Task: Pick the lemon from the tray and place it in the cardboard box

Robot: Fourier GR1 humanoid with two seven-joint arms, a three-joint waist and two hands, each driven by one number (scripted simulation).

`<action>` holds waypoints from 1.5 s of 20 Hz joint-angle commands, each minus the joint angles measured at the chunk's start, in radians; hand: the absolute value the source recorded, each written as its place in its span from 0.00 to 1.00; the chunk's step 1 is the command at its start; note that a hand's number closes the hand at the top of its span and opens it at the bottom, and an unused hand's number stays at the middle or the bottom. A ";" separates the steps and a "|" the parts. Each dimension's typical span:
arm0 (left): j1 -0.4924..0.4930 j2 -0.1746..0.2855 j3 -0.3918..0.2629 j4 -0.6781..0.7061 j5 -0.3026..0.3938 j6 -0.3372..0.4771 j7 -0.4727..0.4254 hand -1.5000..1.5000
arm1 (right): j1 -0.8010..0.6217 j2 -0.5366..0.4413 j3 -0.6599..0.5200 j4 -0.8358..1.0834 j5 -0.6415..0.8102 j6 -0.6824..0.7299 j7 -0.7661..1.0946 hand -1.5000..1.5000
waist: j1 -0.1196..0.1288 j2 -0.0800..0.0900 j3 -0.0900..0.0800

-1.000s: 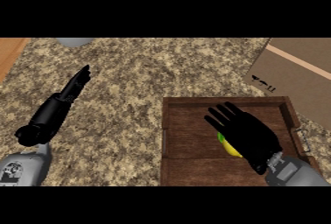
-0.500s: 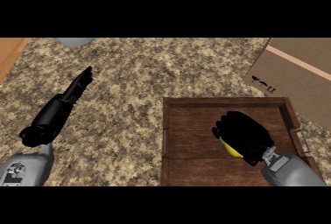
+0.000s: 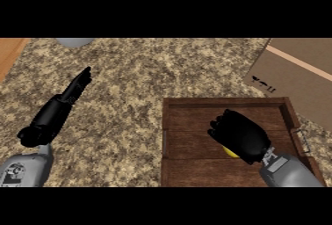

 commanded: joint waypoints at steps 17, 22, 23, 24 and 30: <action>0.014 -0.015 0.010 -0.022 -0.017 -0.009 0.007 0.50 | -0.239 0.202 -0.470 -0.068 -0.316 0.096 0.169 1.00 | 0.003 0.001 0.004; -0.010 0.003 0.039 0.010 0.000 -0.022 -0.010 0.50 | -0.300 0.229 -0.699 -0.090 -0.414 0.096 0.339 1.00 | -0.007 0.001 0.004; -0.015 -0.023 0.011 0.001 -0.031 0.007 -0.001 0.50 | -0.330 0.227 -0.710 -0.044 -0.395 0.076 0.364 1.00 | 0.000 0.004 0.004; -0.038 -0.028 0.004 0.054 -0.045 0.008 -0.024 0.50 | -0.358 0.247 -0.708 -0.036 -0.375 0.055 0.412 1.00 | -0.004 0.006 0.004; -0.046 -0.006 0.036 0.030 -0.003 -0.032 0.004 0.50 | -0.500 0.090 -0.891 0.223 -0.425 -0.007 0.383 1.00 | 0.012 0.009 0.004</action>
